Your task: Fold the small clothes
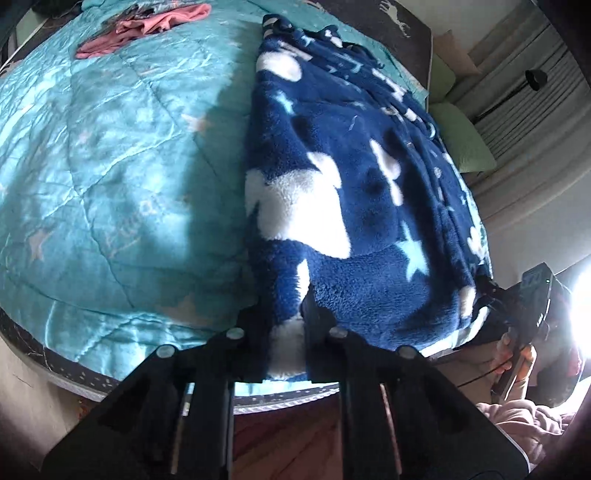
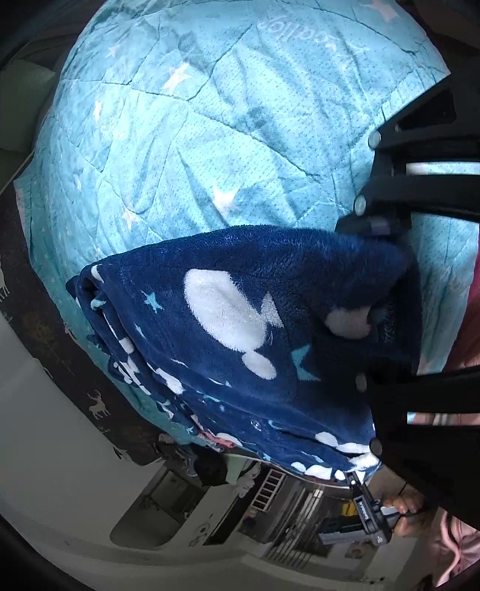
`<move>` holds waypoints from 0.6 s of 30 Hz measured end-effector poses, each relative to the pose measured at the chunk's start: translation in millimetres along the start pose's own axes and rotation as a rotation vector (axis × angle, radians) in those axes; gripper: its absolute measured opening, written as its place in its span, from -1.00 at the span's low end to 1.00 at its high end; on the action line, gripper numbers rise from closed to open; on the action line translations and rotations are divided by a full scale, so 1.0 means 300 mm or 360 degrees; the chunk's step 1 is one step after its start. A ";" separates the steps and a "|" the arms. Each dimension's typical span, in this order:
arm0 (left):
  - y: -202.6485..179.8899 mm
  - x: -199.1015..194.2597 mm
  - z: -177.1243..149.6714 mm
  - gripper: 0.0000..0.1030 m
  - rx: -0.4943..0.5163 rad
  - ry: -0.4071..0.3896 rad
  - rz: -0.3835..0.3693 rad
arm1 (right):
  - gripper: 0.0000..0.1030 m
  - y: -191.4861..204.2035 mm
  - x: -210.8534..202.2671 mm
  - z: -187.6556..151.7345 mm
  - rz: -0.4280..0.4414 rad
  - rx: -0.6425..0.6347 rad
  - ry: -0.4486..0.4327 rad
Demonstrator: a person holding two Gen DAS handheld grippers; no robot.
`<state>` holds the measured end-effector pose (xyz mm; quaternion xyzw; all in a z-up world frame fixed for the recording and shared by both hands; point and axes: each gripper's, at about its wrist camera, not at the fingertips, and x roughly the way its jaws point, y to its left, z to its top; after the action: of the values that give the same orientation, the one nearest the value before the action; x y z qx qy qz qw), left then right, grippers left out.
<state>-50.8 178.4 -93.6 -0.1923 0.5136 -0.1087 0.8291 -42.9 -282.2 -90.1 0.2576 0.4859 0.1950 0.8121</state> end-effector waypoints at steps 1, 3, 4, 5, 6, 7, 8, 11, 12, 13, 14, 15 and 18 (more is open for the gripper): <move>-0.012 -0.022 0.003 -0.73 0.0016 -0.0031 -0.0033 | -0.66 -0.005 -0.002 0.006 0.0056 0.0048 0.0007; -0.052 -0.076 0.022 -0.73 0.0077 -0.0109 -0.0085 | -0.71 0.008 -0.024 0.018 0.0083 0.0047 -0.0016; -0.072 -0.096 0.035 -0.73 0.0113 -0.0145 -0.0080 | -0.71 0.022 -0.040 0.029 0.0098 0.0026 -0.0037; -0.091 -0.117 0.047 -0.73 0.0150 -0.0178 -0.0067 | -0.72 0.036 -0.057 0.036 0.0112 0.0012 -0.0054; -0.109 -0.140 0.064 -0.73 0.0185 -0.0209 -0.0061 | -0.72 0.051 -0.074 0.051 0.0131 -0.0006 -0.0075; -0.120 -0.156 0.078 -0.73 0.0207 -0.0233 -0.0059 | -0.72 0.062 -0.085 0.062 0.0145 -0.0016 -0.0088; -0.131 -0.170 0.098 -0.73 0.0228 -0.0256 -0.0057 | -0.72 0.076 -0.101 0.081 0.0174 -0.0030 -0.0111; -0.161 -0.197 0.159 -0.73 0.0295 -0.0333 -0.0055 | -0.72 0.104 -0.130 0.135 0.0260 -0.0040 -0.0164; -0.178 -0.204 0.190 -0.73 0.0326 -0.0368 -0.0052 | -0.73 0.113 -0.137 0.157 0.0292 -0.0043 -0.0179; -0.186 -0.213 0.214 -0.73 0.0353 -0.0397 -0.0046 | -0.73 0.124 -0.143 0.183 0.0316 -0.0051 -0.0196; -0.204 -0.210 0.240 -0.73 0.0372 -0.0418 -0.0039 | -0.73 0.139 -0.147 0.211 0.0332 -0.0066 -0.0210; -0.221 -0.212 0.275 -0.73 0.0398 -0.0447 -0.0028 | -0.74 0.163 -0.151 0.246 0.0331 -0.0104 -0.0224; -0.251 -0.215 0.359 -0.74 0.0449 -0.0497 0.0005 | -0.74 0.222 -0.161 0.323 0.0298 -0.0223 -0.0254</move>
<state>17.8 157.0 34.0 -0.0878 0.3587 -0.1471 0.9176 17.0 -278.9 21.9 0.2591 0.3786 0.2823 0.8425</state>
